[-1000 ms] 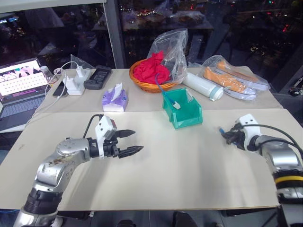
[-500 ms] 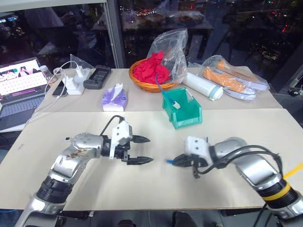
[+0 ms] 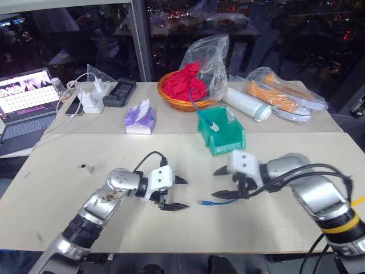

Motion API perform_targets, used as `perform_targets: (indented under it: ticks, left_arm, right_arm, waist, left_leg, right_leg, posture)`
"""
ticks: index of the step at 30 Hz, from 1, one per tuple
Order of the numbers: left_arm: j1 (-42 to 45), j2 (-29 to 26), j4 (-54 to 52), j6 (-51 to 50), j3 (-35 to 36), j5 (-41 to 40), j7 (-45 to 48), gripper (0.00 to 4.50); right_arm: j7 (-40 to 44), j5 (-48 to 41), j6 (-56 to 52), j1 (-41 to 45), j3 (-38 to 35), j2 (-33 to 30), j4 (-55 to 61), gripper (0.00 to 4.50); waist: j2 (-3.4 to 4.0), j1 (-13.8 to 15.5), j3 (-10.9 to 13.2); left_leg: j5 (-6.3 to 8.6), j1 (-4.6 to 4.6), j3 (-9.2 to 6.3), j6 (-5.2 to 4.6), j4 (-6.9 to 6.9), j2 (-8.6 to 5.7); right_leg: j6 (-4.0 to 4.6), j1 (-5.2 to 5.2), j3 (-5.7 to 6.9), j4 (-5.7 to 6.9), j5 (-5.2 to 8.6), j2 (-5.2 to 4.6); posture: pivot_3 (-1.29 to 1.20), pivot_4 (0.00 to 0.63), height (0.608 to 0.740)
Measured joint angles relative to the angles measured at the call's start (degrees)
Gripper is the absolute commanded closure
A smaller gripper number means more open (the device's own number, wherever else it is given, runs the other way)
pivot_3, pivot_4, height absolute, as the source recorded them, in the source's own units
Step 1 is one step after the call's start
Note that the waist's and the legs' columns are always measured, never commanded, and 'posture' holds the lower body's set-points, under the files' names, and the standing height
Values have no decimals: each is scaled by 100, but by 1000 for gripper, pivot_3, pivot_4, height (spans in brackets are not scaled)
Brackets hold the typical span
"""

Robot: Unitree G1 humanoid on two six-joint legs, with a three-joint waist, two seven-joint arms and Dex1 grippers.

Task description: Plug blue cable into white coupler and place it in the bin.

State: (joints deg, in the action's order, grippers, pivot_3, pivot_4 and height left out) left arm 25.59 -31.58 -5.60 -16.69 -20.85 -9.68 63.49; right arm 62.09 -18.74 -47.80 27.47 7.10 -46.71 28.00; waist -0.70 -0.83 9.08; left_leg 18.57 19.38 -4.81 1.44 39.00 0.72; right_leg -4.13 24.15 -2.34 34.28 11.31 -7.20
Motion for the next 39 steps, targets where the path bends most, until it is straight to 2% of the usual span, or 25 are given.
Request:
perform_targets:
  ticks: [3,6,11,16,20,27,28,32,35,37,39]
  left_arm:
    - [13,227,79,-145,-88,49,-66,561]
    - [26,351,308,-86,-190,71,-34,561]
    - [132,654,903,167,-349,225,48,561]
    - [308,946,1195,355,-505,361,65,561]
    - [414,1130,1423,427,-537,468,1,1593]
    - [481,1096,1494,458,-553,549,68,4170]
    - [481,1094,1494,461,-550,549,77,4385]
    - [476,1132,1497,394,-467,490,90,4425]
    - [411,1492,1513,81,-297,224,-5,4425]
    - [437,1957,1503,-183,-39,-128,-207,4425]
    - [589,2145,1485,-247,53,-224,-329,4425]
  right_arm:
    - [-436,-685,-964,-575,-712,175,822,936]
    - [-922,-1002,-1524,-1012,-1111,402,1230,936]
    - [-1582,-1427,-2118,-1275,-1722,671,1643,936]
    - [-1952,-1719,-2399,-1349,-1970,666,1807,936]
    - [-2132,-1881,-2521,-1541,-2039,608,1935,892]
    - [-2491,-2321,-2781,-1702,-2354,567,2107,892]
    - [-2538,-2364,-2837,-1711,-2397,609,2111,892]
    - [-3040,-2922,-3693,-1753,-3182,1557,2122,892]
    - [-3444,-3346,-4256,-1919,-3803,2452,2174,892]
    - [-4167,-3811,-4411,-2316,-4251,3664,2305,892]
    - [-4663,-4015,-4430,-2504,-4338,4248,2344,892]
  waist:
    - [-1,29,0]
    - [-1,25,0]
    - [-2,14,0]
    - [-2,30,-1]
    - [-3,56,-2]
    - [-4,46,-3]
    - [-5,46,-4]
    - [-8,47,-7]
    - [-4,77,-9]
    - [-3,116,-10]
    - [1,96,-11]
  left_leg:
    - [2,5,2,-3,3,0]
    - [4,4,2,-7,6,-1]
    - [2,-5,2,-5,9,-1]
    - [2,-7,1,-5,13,-2]
    - [3,-6,1,-6,17,-2]
    - [4,-8,1,-8,17,-1]
    - [4,-8,1,-8,17,-1]
    - [4,-8,-1,-8,16,-1]
    - [4,-3,-6,-8,17,-3]
    - [4,0,-9,-8,17,-3]
    - [3,1,-5,-6,18,-4]
  right_leg:
    - [-2,-1,0,-1,-1,0]
    - [-3,0,-1,-11,-2,0]
    - [1,-4,-2,-9,-4,0]
    - [1,-11,-2,-10,-4,0]
    - [0,-13,-3,-13,-5,0]
    - [0,-13,-2,-12,-5,0]
    - [0,-13,-2,-11,-5,0]
    - [0,-14,-2,-10,-5,0]
    - [-2,-11,-2,-7,-6,-1]
    - [-2,-3,0,-1,-6,0]
    - [-2,-1,-7,15,-6,-1]
  posture:
    - [0,150,740]
    - [0,150,740]
    - [0,150,740]
    - [0,150,740]
    - [0,150,740]
    - [0,150,740]
    - [0,150,740]
    - [0,150,740]
    - [0,150,740]
    - [0,150,740]
    - [0,150,740]
